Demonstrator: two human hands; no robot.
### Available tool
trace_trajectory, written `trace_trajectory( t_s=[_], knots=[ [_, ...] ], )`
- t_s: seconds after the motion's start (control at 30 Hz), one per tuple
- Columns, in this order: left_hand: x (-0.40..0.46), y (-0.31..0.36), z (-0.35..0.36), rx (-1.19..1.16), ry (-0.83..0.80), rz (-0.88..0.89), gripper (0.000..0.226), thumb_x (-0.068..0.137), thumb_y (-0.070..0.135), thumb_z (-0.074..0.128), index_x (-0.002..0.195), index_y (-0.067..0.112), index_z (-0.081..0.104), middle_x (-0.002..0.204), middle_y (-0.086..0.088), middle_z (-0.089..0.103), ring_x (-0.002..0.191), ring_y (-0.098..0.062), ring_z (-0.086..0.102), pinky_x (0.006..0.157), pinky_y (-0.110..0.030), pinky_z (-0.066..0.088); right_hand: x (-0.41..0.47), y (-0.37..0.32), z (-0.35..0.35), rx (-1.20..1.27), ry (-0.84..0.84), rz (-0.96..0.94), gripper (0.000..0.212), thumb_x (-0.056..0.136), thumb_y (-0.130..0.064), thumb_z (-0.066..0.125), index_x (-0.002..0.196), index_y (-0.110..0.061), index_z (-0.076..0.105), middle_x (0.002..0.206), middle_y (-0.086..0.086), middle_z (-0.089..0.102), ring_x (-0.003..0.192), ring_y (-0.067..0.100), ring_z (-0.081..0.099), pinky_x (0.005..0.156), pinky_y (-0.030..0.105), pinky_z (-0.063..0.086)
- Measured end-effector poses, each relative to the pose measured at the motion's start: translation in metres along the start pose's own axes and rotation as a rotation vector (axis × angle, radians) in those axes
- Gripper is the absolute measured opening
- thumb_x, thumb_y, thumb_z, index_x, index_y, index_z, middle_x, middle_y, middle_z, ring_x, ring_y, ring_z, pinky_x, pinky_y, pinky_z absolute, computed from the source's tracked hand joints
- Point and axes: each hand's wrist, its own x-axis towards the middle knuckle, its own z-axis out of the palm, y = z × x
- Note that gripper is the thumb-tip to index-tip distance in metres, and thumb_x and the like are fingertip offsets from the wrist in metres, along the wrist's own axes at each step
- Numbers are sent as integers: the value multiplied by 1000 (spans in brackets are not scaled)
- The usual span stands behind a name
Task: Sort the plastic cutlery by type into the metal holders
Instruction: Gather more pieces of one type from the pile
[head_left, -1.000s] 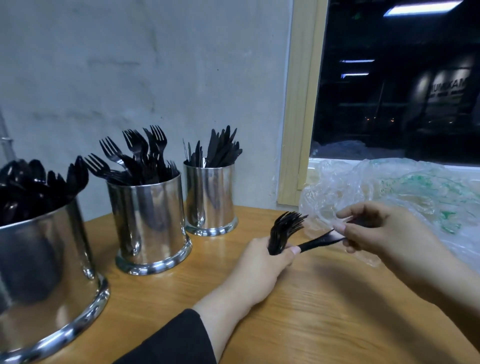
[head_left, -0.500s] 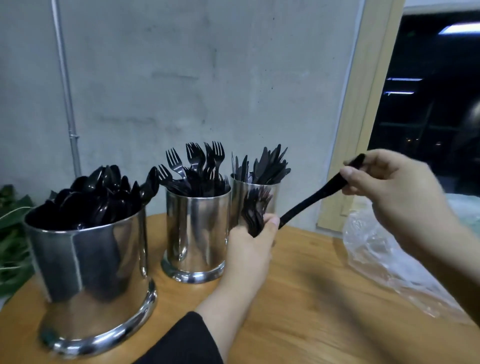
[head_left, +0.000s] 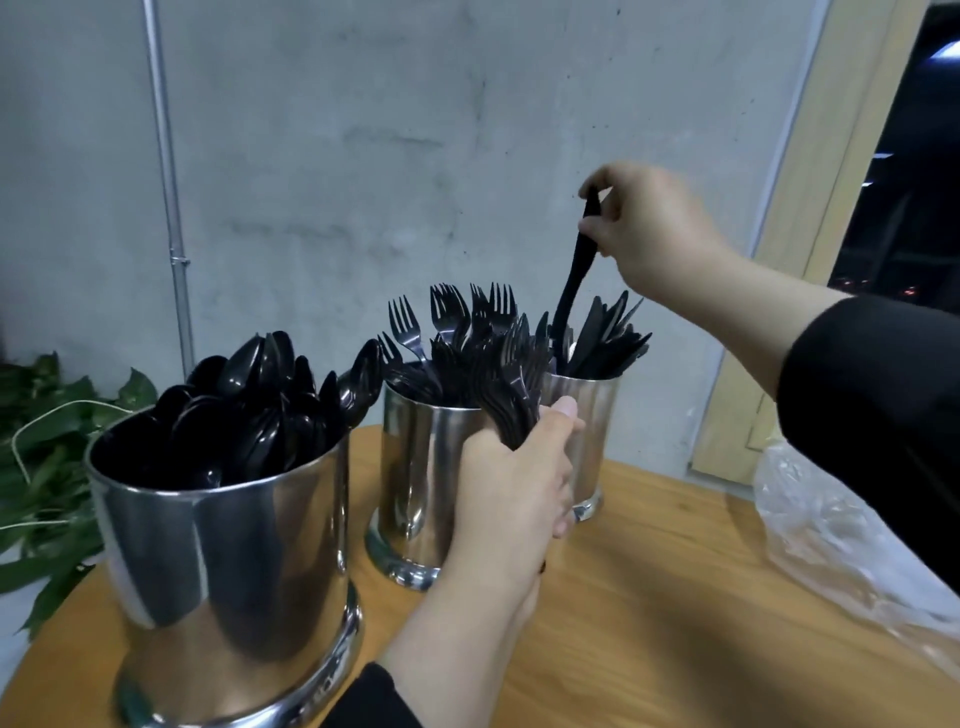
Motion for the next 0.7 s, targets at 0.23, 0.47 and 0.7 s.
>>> trace_trajectory(
  t_s=[0.23, 0.47, 0.7],
  knots=[
    [4, 1, -6, -7, -9, -13, 25, 98, 29, 62, 87, 8, 70, 56, 0, 34, 47, -14, 31, 44, -24, 28, -6, 22, 38, -488, -214, -80, 28, 105, -27, 48, 88, -7, 60, 97, 13, 60, 103, 37, 54, 78, 39, 38],
    [1, 2, -7, 16, -56, -15, 27, 99, 31, 62, 92, 6, 70, 58, -2, 35, 47, -14, 31, 46, -25, 29, -32, 25, 17, -445, -205, -142, 30, 106, -28, 45, 115, -8, 66, 124, 10, 60, 115, 35, 49, 91, 44, 37],
    [1, 0, -7, 30, -68, -14, 27, 99, 32, 63, 90, 8, 69, 60, -3, 36, 47, -15, 31, 45, -25, 29, -52, 28, 6, -308, -181, -156, 31, 105, -31, 48, 120, -14, 69, 121, 7, 65, 115, 33, 56, 98, 50, 41]
  ],
)
